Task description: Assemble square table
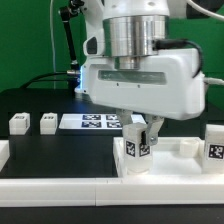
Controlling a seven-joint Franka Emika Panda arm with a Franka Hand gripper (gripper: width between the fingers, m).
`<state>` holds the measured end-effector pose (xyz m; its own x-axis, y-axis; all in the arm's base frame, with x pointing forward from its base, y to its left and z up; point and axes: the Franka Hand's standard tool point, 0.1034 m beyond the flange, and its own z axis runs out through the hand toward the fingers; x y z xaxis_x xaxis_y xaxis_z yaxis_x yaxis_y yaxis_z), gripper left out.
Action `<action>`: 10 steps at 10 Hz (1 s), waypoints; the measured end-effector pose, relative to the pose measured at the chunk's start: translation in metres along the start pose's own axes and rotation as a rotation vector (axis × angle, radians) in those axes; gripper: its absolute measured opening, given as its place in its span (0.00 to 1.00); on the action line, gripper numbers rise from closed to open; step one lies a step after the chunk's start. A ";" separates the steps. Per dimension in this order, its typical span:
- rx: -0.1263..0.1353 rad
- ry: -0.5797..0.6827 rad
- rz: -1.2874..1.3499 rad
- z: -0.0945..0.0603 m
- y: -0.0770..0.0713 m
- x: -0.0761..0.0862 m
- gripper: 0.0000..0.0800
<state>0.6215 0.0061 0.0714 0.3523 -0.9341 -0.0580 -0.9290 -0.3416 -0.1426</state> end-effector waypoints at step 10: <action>0.023 -0.011 -0.423 -0.002 -0.002 0.000 0.81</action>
Offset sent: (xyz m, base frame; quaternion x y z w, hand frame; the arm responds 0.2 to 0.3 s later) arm 0.0000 0.0000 0.0000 0.0000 0.0000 0.0000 1.0000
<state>0.6226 0.0069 0.0738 0.7035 -0.7107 -0.0006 -0.6994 -0.6922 -0.1780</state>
